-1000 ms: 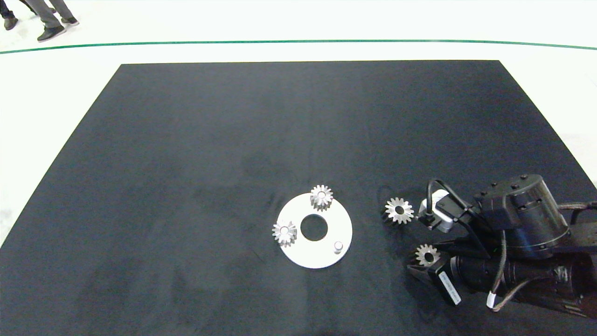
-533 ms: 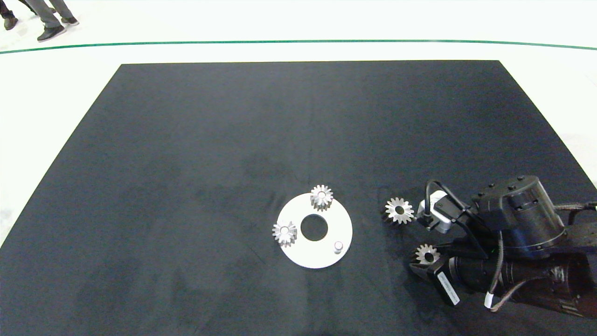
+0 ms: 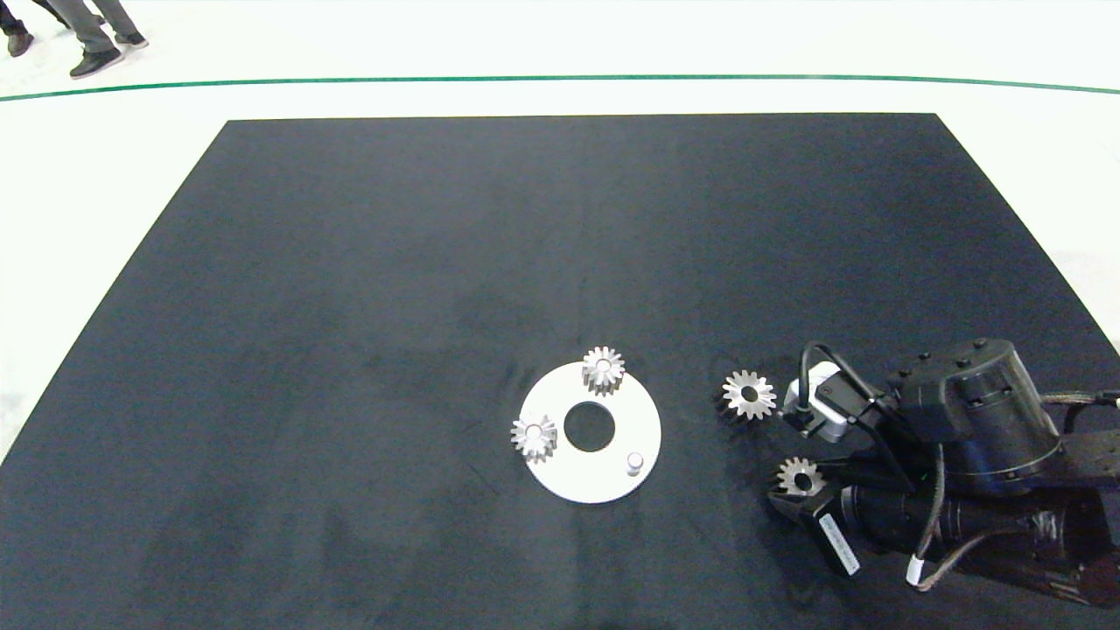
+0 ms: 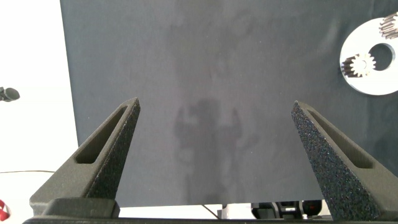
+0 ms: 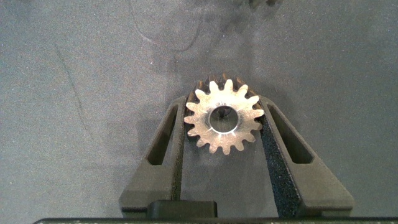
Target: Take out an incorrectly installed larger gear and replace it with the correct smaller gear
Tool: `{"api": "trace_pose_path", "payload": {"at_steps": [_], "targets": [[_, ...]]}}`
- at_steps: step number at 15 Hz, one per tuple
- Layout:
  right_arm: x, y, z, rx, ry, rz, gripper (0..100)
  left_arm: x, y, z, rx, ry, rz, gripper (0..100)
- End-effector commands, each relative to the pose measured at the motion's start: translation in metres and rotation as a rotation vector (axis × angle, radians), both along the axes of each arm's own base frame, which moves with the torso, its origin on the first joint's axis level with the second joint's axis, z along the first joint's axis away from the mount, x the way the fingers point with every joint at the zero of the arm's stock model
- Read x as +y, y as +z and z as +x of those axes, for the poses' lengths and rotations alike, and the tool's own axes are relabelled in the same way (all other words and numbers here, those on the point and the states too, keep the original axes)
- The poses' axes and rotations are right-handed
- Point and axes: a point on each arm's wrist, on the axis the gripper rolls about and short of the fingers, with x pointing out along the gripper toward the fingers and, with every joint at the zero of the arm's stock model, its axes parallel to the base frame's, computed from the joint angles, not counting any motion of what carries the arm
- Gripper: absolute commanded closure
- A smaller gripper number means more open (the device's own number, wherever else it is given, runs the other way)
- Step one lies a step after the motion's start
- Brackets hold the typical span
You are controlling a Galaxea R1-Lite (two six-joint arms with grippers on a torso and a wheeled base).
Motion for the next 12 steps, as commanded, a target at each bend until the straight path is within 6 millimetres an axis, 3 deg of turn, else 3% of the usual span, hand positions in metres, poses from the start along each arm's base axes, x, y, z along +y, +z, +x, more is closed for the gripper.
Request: {"api": "trace_pose_path", "payload": {"at_steps": [1,5,8,12], "targets": [[0.006,0.016,-0.015,-0.052,0.065,0.034,63,0.0,0.0,0.0,0.005,0.001,0.001,0],[0.031,0.047,-0.034,-0.049,0.212,0.014,66,0.0,0.0,0.001,0.001,0.002,0.001,0],[0.055,0.067,-0.02,-0.036,0.238,-0.005,66,0.0,0.0,0.001,0.001,0.002,0.001,0],[0.092,0.073,-0.004,-0.033,0.308,-0.032,66,0.0,0.0,0.001,0.001,0.002,0.001,0]]}}
